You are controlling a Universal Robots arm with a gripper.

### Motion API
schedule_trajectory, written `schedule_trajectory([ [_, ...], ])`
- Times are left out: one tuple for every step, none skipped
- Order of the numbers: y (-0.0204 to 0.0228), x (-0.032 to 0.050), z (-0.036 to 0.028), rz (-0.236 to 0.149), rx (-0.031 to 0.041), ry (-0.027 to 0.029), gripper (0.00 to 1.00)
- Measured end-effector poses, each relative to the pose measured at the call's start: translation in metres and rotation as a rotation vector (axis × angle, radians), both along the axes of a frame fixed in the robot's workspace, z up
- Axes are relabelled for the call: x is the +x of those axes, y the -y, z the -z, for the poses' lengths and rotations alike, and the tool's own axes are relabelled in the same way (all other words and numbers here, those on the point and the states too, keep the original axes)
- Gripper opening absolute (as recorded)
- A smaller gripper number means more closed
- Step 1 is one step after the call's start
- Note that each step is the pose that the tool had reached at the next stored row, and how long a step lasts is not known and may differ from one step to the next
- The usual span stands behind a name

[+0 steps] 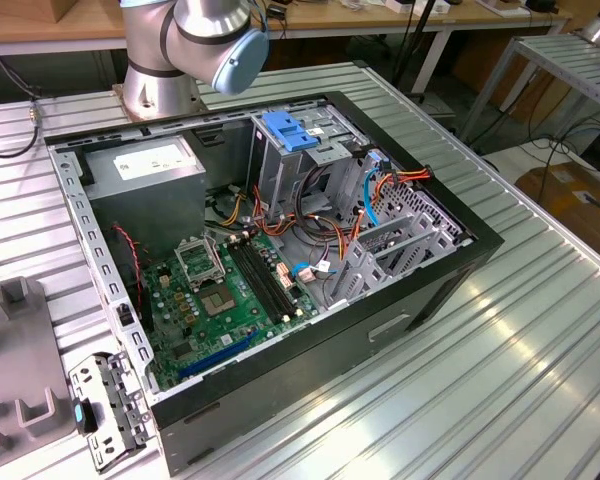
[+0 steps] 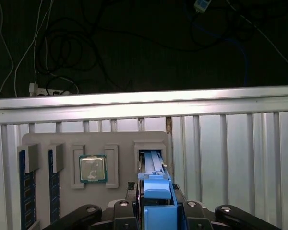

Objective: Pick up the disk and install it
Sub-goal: 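Pick up the disk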

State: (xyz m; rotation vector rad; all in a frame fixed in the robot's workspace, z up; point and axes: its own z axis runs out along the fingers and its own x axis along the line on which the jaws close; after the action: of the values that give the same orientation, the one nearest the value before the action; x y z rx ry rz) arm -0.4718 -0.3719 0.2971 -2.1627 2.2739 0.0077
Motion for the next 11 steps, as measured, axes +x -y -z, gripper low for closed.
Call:
schedule_trajectory([
  [0.0000, 0.0000, -0.0007, 0.000, 0.0000, -0.0001, 0.37],
  [0.0000, 0.0000, -0.0016, 0.000, 0.0000, 0.0001, 0.37],
  [0.0000, 0.0000, -0.0024, 0.000, 0.0000, 0.0000, 0.37],
  [0.0000, 0.0000, -0.0024, 0.000, 0.0001, 0.0002, 0.37],
  [0.0000, 0.0000, -0.0024, 0.000, 0.0001, 0.0003, 0.37],
  [0.0000, 0.0000, -0.0024, 0.000, 0.0001, 0.0003, 0.37],
  [0.0000, 0.0000, -0.0025, 0.000, 0.0001, 0.0002, 0.37],
  [0.0000, 0.0000, -0.0025, 0.000, 0.0000, 0.0001, 0.37],
  [0.0000, 0.0000, -0.0016, 0.000, 0.0000, 0.0003, 0.37],
  [0.0000, 0.0000, -0.0003, 0.000, -0.0002, 0.0001, 0.37],
  [0.0001, 0.0000, 0.0000, 0.000, -0.0004, 0.0001, 0.37],
])
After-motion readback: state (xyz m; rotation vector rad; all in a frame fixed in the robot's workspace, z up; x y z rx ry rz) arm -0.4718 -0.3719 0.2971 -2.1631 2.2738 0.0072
